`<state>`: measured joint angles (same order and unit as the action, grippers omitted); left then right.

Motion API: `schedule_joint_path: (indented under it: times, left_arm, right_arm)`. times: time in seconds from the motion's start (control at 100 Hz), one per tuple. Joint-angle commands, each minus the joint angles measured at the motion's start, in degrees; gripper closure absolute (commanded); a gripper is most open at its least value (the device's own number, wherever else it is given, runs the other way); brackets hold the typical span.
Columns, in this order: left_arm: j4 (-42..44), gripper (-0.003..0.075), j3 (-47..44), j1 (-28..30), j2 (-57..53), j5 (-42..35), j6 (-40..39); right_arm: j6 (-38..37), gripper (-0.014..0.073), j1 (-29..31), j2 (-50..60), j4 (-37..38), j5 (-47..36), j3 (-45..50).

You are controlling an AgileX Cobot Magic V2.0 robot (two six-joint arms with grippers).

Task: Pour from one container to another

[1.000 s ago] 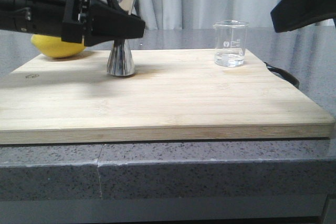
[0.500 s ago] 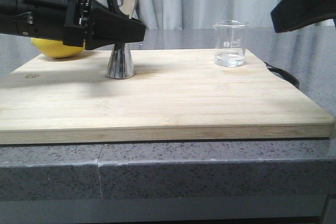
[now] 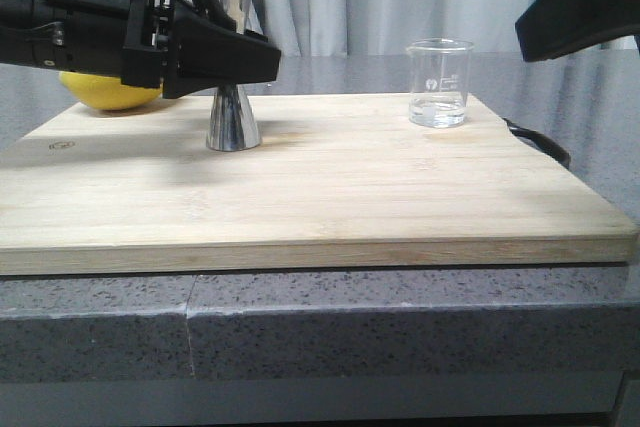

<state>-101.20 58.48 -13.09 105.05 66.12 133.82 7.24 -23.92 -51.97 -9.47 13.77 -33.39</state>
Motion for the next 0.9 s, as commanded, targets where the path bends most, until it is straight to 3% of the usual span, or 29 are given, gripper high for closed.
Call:
schedule_joint_path:
  times: [0.0, 0.16, 0.45, 0.73, 0.89]
  left_arm:
    - [-4.3, 0.0293, 1.7, 0.2, -2.5, 7.1, -0.2]
    - [-4.0, 0.0174, 1.7, 0.2, -3.5, 1.7, -4.8]
    - [11.0, 0.0169, 1.7, 0.2, -12.4, -9.6, -19.4]
    - [39.5, 0.0169, 1.7, 0.2, -23.5, -17.2, -47.9]
    - [59.4, 0.0169, 1.7, 0.2, -31.8, -18.0, -72.0]
  right_arm:
    - [0.1, 0.0000, -0.2, 0.8, -0.1, -4.3, -1.5]
    - [0.1, 0.0000, -0.2, 0.8, -0.1, -4.7, -1.5]
    - [0.1, 0.0000, -0.2, 0.8, 0.0, -3.3, -1.7]
    - [0.1, 0.0000, 2.0, 0.8, 0.7, 10.4, -7.2]
    - [0.1, 0.0000, 7.7, 0.8, 1.2, 15.4, -9.6]
